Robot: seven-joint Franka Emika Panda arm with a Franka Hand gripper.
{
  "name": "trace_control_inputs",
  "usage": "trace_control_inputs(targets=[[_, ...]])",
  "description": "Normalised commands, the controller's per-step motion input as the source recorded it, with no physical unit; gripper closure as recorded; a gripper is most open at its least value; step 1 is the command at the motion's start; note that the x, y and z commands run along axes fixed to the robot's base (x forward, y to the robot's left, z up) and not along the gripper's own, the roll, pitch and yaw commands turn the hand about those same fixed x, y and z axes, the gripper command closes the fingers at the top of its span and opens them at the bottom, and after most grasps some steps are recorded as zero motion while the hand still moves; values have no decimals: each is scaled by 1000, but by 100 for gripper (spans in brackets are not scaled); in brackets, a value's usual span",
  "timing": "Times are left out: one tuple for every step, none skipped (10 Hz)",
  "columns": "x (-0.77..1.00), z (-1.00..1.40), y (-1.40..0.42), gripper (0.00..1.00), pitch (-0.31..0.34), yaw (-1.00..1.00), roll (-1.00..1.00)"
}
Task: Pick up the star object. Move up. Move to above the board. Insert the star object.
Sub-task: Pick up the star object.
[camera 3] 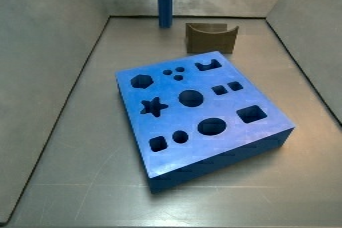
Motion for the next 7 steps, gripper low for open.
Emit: trace_control_inputs(targets=[[0,0,0,0,-26,0,26],[-34,0,0,0,0,0,0],[0,0,371,0,0,0,-77],[34,-160,323,0,-360,726,-157],[0,-200,134,0,-366,923,-134],[0,-226,131,0,-360,906,-131],[14,-340,169,0,-206,869,-29]])
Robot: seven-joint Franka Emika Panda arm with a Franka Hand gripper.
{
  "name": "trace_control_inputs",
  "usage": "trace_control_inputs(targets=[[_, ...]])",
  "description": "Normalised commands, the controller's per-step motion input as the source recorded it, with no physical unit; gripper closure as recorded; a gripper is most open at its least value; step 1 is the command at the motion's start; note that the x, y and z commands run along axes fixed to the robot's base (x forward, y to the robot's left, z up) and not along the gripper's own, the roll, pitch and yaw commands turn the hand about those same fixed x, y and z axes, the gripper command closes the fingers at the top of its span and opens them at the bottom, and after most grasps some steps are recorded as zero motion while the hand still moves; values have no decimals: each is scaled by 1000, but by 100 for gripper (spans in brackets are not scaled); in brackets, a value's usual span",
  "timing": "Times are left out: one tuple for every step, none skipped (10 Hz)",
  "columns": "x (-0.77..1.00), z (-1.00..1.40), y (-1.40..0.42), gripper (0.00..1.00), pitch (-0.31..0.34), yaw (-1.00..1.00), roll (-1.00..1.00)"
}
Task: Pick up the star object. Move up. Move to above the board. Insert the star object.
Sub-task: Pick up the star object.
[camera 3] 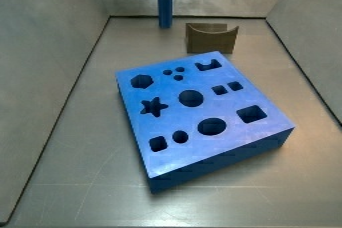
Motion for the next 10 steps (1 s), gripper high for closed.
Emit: trace_control_inputs(targets=[[0,-309,280,0,-106,806,0],[114,-177,486,0,0,523,0],[17,0,0,0,0,0,0],[51,0,166,0,6,0,0],[0,0,840,0,0,17,-137],[-77,-57,874,0,0,17,-117],[0,-29,740,0,0,77,-111],[0,0,37,0,0,0,0],[217,-149,277,0,0,309,111],[480,-280,580,0,0,174,0]])
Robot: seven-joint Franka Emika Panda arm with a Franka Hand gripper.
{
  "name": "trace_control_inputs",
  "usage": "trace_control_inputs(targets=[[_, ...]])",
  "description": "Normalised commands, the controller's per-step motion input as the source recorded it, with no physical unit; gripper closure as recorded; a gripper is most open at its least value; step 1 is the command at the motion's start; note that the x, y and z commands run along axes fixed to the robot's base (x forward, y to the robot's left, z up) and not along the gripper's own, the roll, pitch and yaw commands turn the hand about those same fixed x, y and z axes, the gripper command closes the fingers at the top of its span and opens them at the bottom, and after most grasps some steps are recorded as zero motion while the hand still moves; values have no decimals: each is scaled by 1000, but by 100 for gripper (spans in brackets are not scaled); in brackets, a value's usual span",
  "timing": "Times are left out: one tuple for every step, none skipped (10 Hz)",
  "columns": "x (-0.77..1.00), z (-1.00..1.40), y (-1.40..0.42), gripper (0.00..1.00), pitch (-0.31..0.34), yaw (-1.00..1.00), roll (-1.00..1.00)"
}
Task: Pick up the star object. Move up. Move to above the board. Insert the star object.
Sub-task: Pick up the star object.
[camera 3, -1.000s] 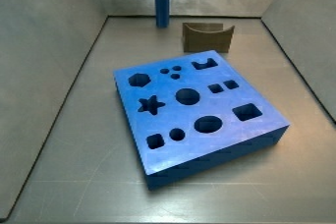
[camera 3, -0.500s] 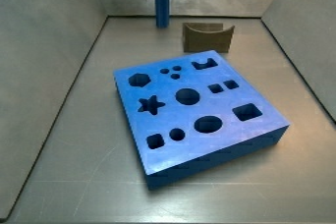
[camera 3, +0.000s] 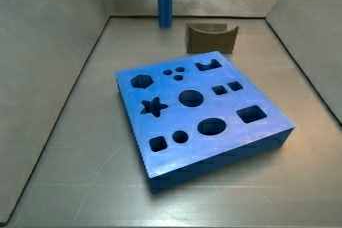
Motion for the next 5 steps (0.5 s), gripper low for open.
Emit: trace_control_inputs(targets=[[0,0,51,0,0,-66,-54],[0,-17,0,0,0,0,0],[0,-480,-14,0,-214,0,191],[0,-789,0,0,-380,23,226],[29,-200,0,0,0,14,0]])
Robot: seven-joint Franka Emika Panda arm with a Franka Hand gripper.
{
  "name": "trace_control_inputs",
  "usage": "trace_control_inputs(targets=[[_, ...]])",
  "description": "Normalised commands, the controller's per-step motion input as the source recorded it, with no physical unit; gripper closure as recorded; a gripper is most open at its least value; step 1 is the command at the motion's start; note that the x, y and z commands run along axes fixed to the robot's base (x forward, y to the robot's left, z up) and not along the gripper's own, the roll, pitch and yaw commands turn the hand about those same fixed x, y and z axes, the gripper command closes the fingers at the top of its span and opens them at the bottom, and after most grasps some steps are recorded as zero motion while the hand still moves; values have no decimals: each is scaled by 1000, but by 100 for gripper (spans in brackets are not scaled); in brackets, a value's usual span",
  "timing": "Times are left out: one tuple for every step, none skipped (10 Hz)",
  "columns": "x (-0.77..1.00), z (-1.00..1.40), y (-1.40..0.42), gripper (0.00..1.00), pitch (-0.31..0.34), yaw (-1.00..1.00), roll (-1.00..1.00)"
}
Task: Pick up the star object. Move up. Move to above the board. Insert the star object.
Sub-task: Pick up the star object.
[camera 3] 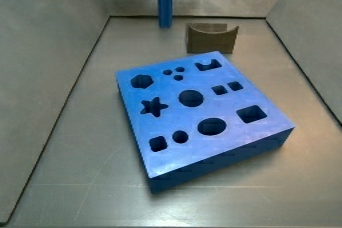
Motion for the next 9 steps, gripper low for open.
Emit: trace_control_inputs(targets=[[0,-31,0,0,0,0,0],[0,-603,0,0,-274,0,191],[0,-434,0,0,-223,0,109],[0,0,23,0,0,0,0],[0,0,86,0,0,0,-57],[-69,0,100,0,0,0,-29],[-94,0,134,0,0,0,-9],[-94,0,157,0,0,0,-11],[0,0,0,0,0,0,-11]])
